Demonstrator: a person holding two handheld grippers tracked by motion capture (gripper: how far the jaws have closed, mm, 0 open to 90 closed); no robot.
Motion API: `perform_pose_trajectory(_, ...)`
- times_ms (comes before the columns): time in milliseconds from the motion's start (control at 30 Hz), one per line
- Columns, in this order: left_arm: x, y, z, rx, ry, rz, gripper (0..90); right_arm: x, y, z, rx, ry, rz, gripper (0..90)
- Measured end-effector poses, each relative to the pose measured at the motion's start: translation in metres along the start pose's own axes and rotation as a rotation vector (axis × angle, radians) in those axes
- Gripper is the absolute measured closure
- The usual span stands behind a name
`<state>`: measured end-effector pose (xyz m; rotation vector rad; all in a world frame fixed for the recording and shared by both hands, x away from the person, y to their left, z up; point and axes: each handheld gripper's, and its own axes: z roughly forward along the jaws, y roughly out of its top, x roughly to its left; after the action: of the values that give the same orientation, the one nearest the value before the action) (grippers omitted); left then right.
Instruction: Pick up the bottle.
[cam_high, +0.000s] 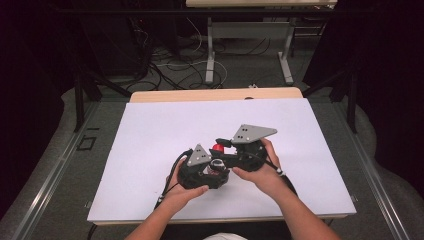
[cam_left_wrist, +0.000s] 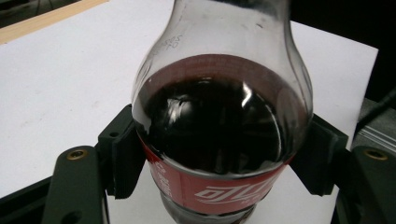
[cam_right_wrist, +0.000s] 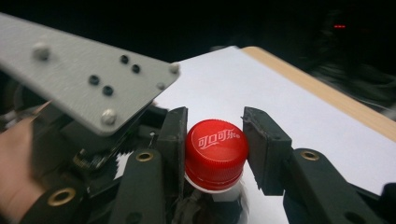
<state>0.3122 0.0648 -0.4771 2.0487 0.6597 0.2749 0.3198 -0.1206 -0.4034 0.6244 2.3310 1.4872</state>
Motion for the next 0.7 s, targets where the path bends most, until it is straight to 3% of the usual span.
perform_pose_trajectory(133,-0.002,-0.001,0.0,-0.008,-0.016,0.017,29.6,-0.015,0.003,-0.001,0.02,0.174,-0.096,61.2)
perform_pose_trajectory(267,-0.002,0.0,0.001,-0.005,-0.012,0.009,29.7,-0.021,0.005,-0.001,0.045,0.207,-0.094,60.5)
perform_pose_trajectory(333,-0.001,0.0,0.0,-0.007,0.011,0.008,29.7,-0.011,0.004,-0.003,0.034,0.126,-0.083,53.7)
perform_pose_trajectory(400,0.001,0.0,-0.001,-0.005,0.016,-0.001,29.7,-0.001,0.002,-0.005,0.026,0.047,-0.076,53.3)
perform_pose_trajectory(433,0.001,0.0,-0.001,-0.005,0.016,-0.001,29.7,-0.001,0.002,-0.005,0.026,0.047,-0.076,53.3)
perform_pose_trajectory(467,0.001,0.0,-0.002,-0.003,0.022,0.003,29.7,0.003,0.0,-0.005,0.017,0.017,-0.075,53.1)
perform_pose_trajectory(500,0.001,0.0,-0.002,0.003,0.024,0.007,29.7,0.011,-0.003,-0.005,0.005,-0.038,-0.077,53.1)
perform_pose_trajectory(600,0.0,0.0,-0.001,0.008,0.024,0.004,29.7,0.015,-0.006,-0.003,-0.007,-0.082,-0.073,54.6)
perform_pose_trajectory(700,-0.001,-0.001,0.0,0.002,0.025,0.005,29.7,0.015,-0.007,0.0,-0.024,-0.074,-0.056,54.7)
